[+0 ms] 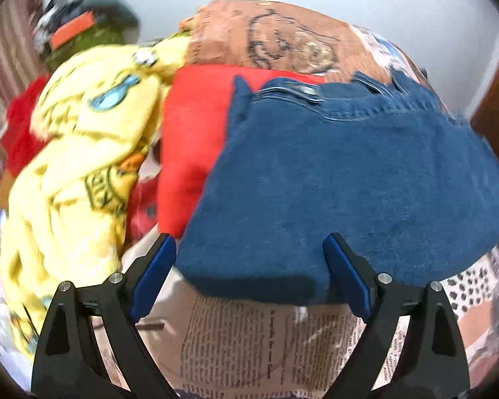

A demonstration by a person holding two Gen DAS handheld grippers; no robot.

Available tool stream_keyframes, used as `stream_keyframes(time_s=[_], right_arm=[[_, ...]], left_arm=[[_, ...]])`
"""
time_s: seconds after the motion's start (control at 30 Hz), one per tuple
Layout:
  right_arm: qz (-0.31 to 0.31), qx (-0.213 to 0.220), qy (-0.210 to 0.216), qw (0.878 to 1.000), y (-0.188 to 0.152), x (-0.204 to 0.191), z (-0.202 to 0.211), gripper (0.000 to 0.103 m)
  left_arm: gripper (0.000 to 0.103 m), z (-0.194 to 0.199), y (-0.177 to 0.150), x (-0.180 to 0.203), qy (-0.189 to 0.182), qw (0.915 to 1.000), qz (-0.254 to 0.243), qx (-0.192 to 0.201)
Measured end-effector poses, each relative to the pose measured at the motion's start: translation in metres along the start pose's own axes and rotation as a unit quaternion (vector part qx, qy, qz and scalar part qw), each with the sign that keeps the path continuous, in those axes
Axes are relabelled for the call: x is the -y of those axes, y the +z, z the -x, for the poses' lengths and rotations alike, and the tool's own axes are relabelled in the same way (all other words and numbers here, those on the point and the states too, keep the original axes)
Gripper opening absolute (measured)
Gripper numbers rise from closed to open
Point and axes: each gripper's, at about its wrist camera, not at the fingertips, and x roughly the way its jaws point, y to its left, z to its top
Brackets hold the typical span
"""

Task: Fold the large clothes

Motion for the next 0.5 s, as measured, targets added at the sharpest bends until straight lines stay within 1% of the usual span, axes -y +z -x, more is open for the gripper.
stream_keyframes(time_s=[0.03,0.07,0.13,0.23,0.3,0.37,0.47,0.5], right_arm=[[0.0,-0.001,-0.011,1.0,-0.001,0.0,0.001,0.075],[-0.001,-0.001,-0.01,1.0,-0.002,0.002,0.002,0.075],[-0.015,-0.004,0.0,1.0,-0.003,0.005,0.003,0.075],[-0.029,-0.009,0.007,1.0,-0.002,0.006,0.006,0.075],[-0.033,-0.005,0.018,0.999,0.001,0.004,0.01,0.075],[-0.034,0.004,0.026,0.999,0.004,0.0,0.014,0.075],[-0.026,0.018,0.036,0.999,0.009,-0.011,0.02,0.075],[-0.025,0.021,0.04,0.999,0.01,-0.014,0.02,0.075]], left_arm=[[0.091,0.001,-0.001,-0.005,0.0,0.9999,0.013,-0.001],[0.091,0.002,-0.002,-0.01,-0.003,0.9996,0.027,-0.002],[0.091,0.003,-0.005,-0.017,-0.006,0.9988,0.049,-0.006],[0.091,0.006,-0.01,-0.023,-0.002,0.9977,0.067,-0.014],[0.091,0.011,-0.013,-0.028,-0.007,0.9966,0.08,-0.015],[0.091,0.016,-0.016,-0.032,-0.016,0.9952,0.095,-0.017],[0.091,0.023,-0.021,-0.033,-0.043,0.9925,0.113,-0.02],[0.091,0.024,-0.024,-0.031,-0.061,0.9907,0.12,-0.022]])
